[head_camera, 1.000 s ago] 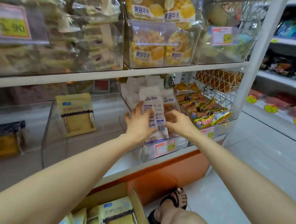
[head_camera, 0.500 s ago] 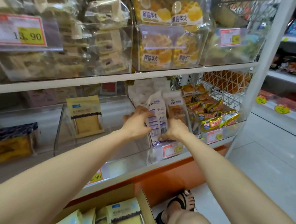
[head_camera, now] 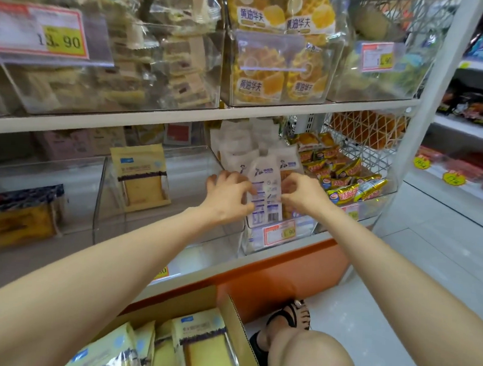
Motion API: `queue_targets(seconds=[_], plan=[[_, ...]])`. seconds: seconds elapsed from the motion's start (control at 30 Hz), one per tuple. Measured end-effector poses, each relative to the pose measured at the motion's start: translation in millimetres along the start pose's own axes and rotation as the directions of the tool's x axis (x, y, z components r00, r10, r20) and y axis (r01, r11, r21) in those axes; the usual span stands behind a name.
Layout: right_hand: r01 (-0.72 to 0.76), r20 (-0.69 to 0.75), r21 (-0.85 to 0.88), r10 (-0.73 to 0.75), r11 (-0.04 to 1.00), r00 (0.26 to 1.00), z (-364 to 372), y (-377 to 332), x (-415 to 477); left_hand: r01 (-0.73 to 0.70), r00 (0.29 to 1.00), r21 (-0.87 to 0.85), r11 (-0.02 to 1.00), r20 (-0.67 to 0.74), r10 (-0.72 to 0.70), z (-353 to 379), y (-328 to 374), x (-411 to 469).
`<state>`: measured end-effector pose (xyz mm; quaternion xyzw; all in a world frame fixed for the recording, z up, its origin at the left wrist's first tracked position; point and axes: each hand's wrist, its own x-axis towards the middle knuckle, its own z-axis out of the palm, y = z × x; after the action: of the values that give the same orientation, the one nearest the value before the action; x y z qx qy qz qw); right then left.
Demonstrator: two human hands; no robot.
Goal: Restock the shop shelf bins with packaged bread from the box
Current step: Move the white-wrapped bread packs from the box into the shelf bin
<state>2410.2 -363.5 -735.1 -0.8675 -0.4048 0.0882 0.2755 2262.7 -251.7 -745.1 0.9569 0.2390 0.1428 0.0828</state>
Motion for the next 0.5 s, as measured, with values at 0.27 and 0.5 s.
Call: queue_targets(seconds=[0.27,0.5], plan=[[0.150,0.069,0.234,-0.170,0.961,0.983,11,-36,-77,-0.083,0.996,-0.241,0.967,-0.007,0.084,-10,-16,-80],[0.099,0.359,0.386,-0.248,0.917,0.900,88,-55,-153,0.110,0.983,-0.451,0.886,0.183,-0.029,8,-61,-221]])
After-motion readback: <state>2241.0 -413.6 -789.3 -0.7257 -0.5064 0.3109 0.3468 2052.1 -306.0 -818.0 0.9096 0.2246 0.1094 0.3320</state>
